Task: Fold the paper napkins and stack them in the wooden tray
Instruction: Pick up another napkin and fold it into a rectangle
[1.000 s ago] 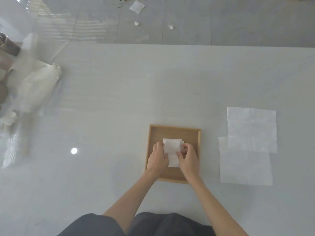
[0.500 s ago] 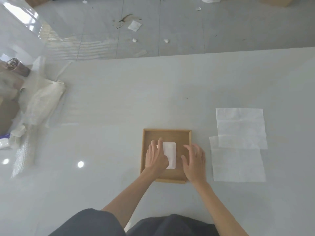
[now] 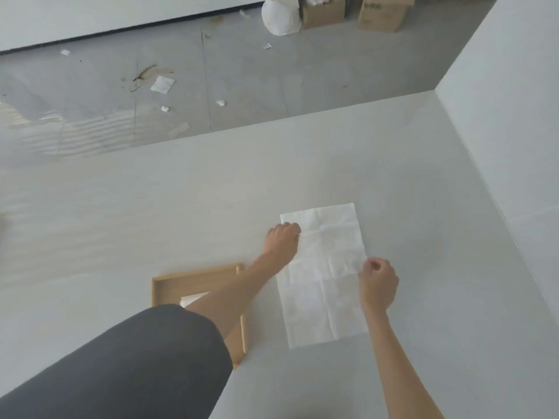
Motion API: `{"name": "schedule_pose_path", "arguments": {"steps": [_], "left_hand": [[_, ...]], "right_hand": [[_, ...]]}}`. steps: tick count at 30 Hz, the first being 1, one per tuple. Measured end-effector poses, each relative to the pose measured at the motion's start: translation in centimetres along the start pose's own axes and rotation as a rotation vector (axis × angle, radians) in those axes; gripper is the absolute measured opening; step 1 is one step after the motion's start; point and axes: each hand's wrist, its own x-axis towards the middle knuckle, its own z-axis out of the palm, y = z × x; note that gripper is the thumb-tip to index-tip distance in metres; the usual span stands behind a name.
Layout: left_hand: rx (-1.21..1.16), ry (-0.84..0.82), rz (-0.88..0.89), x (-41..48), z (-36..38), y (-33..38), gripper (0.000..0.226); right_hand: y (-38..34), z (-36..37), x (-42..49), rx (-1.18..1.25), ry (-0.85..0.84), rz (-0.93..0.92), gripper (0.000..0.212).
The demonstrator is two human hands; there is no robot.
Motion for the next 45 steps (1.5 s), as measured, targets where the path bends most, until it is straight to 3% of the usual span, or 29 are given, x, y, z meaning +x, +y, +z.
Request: {"name": "schedule_pose_path", "arguments": {"steps": [4, 10, 16, 19, 22, 24, 27, 30, 32, 33, 35, 38, 41, 45], "left_hand": [[0.022, 0.017, 0.01, 5.5, 1.1, 1.9, 0.031], [0.075, -0.012, -0.018, 9.0, 3.3, 3.0, 0.048], [0.163, -0.145, -0.056, 10.7, 3.7, 4.6, 0.028], [0.081, -0.183, -0.046, 10.7, 3.0, 4.6, 0.027], [-0.143, -0.218, 0.014, 9.4, 0.4, 4.8, 0.018], [-0.393, -0.235, 0.028, 7.5, -2.7, 5.1, 0.013], [-0.783, -0.254, 0.015, 3.5, -8.5, 5.5, 0.027], [-1.084, -0.192, 0.033, -1.9, -13.7, 4.5, 0.042], [-1.216, -0.138, 0.003, -5.8, -15.6, 2.9, 0.038], [-1.27, -0.067, -0.002, -8.9, -17.1, 0.7, 0.035], [-1.347, -0.065, -0.044, -11.8, -17.4, -1.1, 0.034], [-1.372, 0.006, -0.133, -17.5, -17.9, -4.9, 0.031], [-1.392, 0.124, -0.24, -23.0, -19.4, -9.3, 0.034], [-1.508, 0.18, -0.119, -28.1, -21.9, -13.7, 0.025]], "right_hand": [[0.1, 1.8, 1.8, -0.16, -0.053, 0.05, 0.032], [-0.1, 4.3, 1.6, -0.235, 0.002, 0.019, 0.017], [-0.2, 3.6, 1.4, -0.239, 0.078, -0.06, 0.012], [-0.5, 2.1, 1.1, -0.205, 0.068, -0.057, 0.011], [-1.7, -0.4, 0.7, -0.09, 0.021, -0.1, 0.01], [-3.1, -3.1, 0.7, 0.135, -0.071, -0.123, 0.013], [-5.5, -8.6, 1.3, 0.607, -0.243, -0.159, 0.028], [-7.8, -10.3, 1.0, 0.867, -0.646, -0.093, 0.064], [-8.8, -9.0, -1.0, 0.811, -0.869, -0.014, 0.061], [-10.1, -7.5, -3.6, 0.737, -0.957, -0.061, 0.049], [-10.6, -5.4, -5.7, 0.643, -0.99, -0.122, 0.027], [-11.8, -3.0, -10.5, 0.599, -1.024, -0.186, 0.018], [-14.5, -1.4, -15.6, 0.602, -1.078, -0.332, 0.031], [-19.0, -1.3, -20.8, 0.676, -1.301, -0.28, 0.047]]}}
